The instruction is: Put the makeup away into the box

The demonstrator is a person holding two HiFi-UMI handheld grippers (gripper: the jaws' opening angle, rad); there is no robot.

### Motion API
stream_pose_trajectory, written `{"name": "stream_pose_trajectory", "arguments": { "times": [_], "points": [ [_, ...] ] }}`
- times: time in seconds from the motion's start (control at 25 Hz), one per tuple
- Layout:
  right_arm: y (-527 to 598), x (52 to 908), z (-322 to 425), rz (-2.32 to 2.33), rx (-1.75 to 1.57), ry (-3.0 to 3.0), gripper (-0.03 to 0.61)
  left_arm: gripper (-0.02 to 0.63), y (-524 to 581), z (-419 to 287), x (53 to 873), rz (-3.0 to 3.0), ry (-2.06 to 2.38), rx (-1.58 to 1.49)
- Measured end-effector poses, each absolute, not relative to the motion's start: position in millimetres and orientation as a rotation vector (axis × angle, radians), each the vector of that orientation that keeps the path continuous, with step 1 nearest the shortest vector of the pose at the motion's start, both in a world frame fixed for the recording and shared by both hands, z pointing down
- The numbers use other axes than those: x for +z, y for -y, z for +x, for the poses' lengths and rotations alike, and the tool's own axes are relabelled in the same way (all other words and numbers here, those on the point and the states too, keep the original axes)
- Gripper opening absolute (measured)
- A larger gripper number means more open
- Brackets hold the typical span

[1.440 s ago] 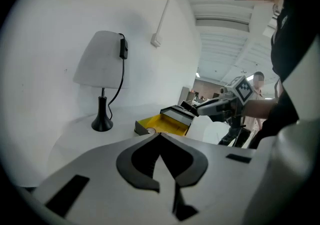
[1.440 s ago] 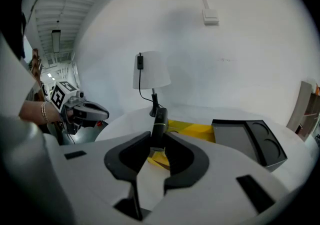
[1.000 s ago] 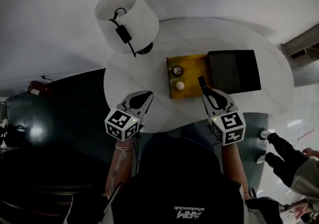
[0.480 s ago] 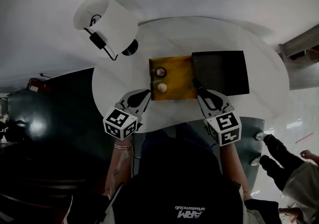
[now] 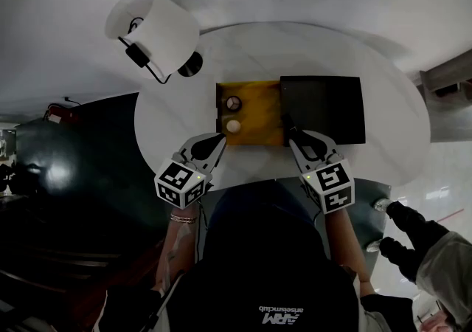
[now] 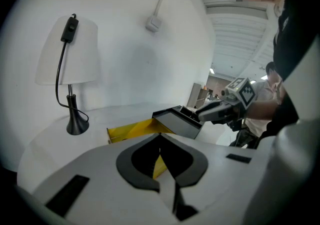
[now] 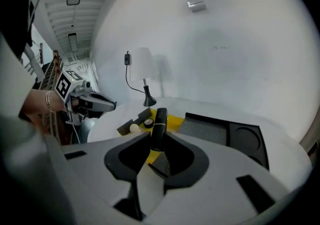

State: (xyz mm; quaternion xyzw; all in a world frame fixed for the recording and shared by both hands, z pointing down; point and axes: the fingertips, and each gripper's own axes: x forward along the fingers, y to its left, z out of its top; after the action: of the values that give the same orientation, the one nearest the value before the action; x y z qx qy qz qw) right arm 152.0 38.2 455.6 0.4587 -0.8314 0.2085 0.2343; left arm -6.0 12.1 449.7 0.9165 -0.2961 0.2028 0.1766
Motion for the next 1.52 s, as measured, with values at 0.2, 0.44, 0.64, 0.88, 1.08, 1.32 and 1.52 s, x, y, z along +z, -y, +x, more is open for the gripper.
{"name": "stream_pose_trajectory", "arguments": {
  "times": [0.2, 0.44, 0.64, 0.88, 1.08, 1.32, 1.52],
  "points": [
    [-28.6, 455.5, 147.3, 1.234, 0.539, 2.291, 0.104, 0.017, -12.0, -3.2, 450.3, 2.600, 0.838, 0.571],
    [-19.0, 458.6, 138.8, 1.187, 0.515, 2.288, 0.104, 0.017, -8.4, -6.0, 452.9, 2.593, 0.842, 0.566],
    [-11.5, 464.0, 132.5, 1.153, 0.518, 2.267, 0.104, 0.017, -3.1, -8.7, 452.5, 2.592, 0.833, 0.559],
    [-0.6, 467.7, 120.3, 1.150, 0.529, 2.242, 0.104, 0.017, 4.9, -22.7, 453.7, 2.582, 0.815, 0.565],
    [6.6, 472.3, 109.8, 1.119, 0.542, 2.223, 0.104, 0.017, 17.6, -31.2, 454.2, 2.576, 0.812, 0.562],
    [12.3, 484.1, 97.5, 1.074, 0.569, 2.190, 0.104, 0.017, 26.9, -38.5, 457.5, 2.565, 0.795, 0.552],
    [16.7, 495.3, 89.2, 1.066, 0.609, 2.166, 0.104, 0.017, 31.8, -49.7, 467.8, 2.541, 0.786, 0.559]
  ]
}}
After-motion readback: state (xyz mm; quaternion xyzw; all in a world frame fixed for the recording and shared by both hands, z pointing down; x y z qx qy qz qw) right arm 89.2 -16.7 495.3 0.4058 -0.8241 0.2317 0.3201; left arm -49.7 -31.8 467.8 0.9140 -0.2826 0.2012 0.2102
